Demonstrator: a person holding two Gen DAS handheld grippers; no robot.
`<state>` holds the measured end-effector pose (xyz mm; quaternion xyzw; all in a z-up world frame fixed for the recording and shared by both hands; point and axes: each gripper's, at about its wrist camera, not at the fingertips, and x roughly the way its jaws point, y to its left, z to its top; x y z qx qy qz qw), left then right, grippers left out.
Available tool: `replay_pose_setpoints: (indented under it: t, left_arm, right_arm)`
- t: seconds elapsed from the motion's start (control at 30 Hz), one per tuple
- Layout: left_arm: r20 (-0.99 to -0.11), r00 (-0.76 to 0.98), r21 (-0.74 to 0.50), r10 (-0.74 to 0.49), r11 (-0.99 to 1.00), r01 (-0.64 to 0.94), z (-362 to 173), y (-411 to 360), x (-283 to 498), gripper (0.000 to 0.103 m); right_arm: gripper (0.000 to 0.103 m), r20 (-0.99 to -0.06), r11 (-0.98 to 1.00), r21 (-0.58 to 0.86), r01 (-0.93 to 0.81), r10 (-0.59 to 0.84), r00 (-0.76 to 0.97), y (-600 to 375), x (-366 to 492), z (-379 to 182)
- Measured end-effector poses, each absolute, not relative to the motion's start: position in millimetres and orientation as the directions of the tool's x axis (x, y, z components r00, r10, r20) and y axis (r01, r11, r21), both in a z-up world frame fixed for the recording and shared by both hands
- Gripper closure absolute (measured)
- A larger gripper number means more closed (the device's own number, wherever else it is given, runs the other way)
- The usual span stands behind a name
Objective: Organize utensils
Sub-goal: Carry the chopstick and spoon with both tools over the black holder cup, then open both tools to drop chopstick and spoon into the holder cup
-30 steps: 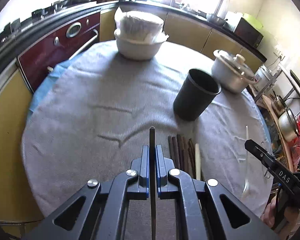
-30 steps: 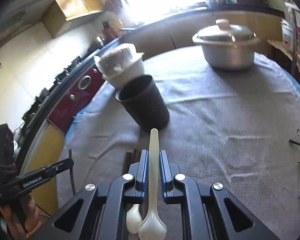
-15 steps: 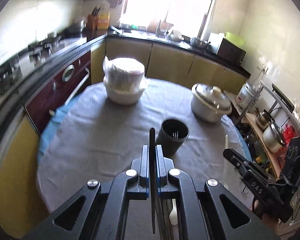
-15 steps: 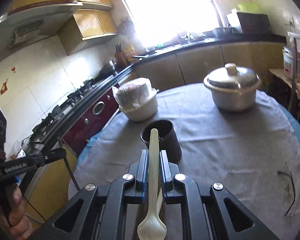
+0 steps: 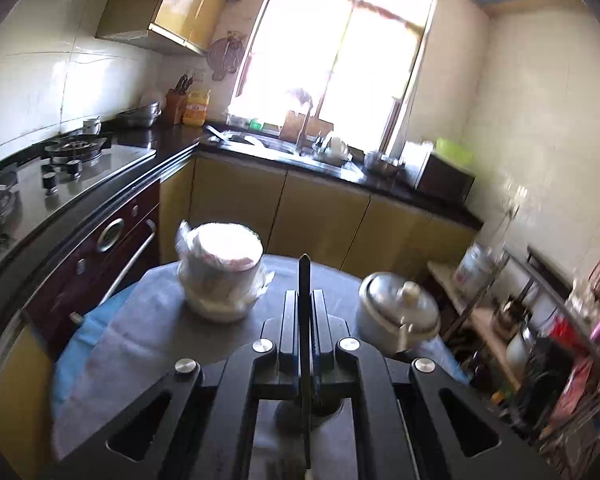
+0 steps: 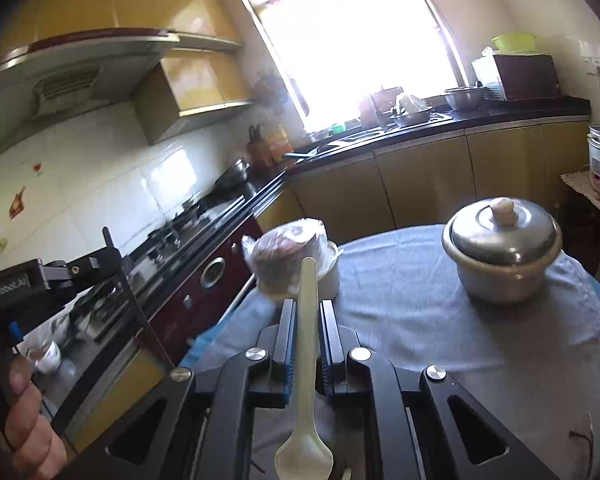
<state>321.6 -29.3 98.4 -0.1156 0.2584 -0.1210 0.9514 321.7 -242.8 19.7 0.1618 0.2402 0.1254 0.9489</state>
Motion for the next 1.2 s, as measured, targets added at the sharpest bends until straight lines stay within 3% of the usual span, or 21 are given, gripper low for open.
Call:
replay_pose_setpoints:
  t: [0.47,1.2]
  left_arm:
    - [-0.395,0.885,-0.255,-0.246,0.955,0.152,72,-55,384,0.098]
    - [-0.541,0.806,-0.216,-0.240,0.966,0.143,-4,-61,373,0.097]
  right_arm:
    - [0.091,-0.457,0.939,0.336,-0.066,0.224,0.861,-240,423,-33]
    - [0.091,-0.505,0.912,0.392,-0.119,0.322,0.801,-253,393,-83]
